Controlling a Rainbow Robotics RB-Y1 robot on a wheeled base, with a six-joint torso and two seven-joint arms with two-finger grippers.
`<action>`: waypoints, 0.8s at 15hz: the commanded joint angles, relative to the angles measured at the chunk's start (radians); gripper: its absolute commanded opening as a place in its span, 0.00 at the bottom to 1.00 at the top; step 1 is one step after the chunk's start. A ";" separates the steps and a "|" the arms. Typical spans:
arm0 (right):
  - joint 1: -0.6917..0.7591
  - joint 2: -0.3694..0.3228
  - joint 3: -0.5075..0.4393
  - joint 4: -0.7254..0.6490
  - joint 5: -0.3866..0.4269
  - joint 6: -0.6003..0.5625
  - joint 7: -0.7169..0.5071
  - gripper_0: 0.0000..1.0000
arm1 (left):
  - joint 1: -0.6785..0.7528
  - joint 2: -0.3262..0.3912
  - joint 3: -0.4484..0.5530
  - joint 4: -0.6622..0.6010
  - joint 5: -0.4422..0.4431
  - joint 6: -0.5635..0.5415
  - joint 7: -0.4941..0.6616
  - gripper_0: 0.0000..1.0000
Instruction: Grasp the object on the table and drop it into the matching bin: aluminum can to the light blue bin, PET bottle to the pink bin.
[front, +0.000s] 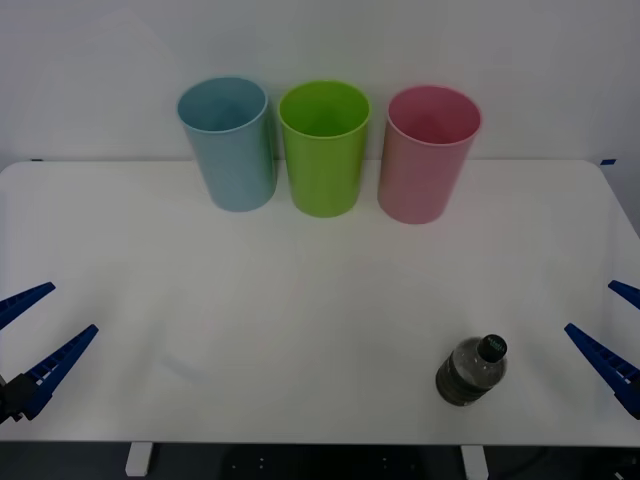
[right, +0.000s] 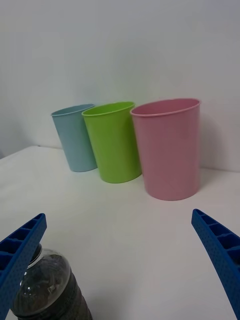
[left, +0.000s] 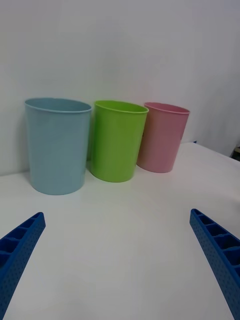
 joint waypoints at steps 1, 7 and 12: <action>0.011 0.012 -0.003 0.009 0.000 0.001 0.000 1.00 | 0.000 0.000 0.000 0.000 0.000 0.000 0.000 1.00; 0.061 -0.051 0.030 -0.008 -0.061 -0.004 0.003 1.00 | 0.000 0.000 0.000 0.000 0.000 0.000 0.000 1.00; 0.088 -0.096 0.063 -0.008 -0.076 -0.062 0.026 1.00 | 0.000 0.000 0.000 0.000 0.000 0.000 0.000 1.00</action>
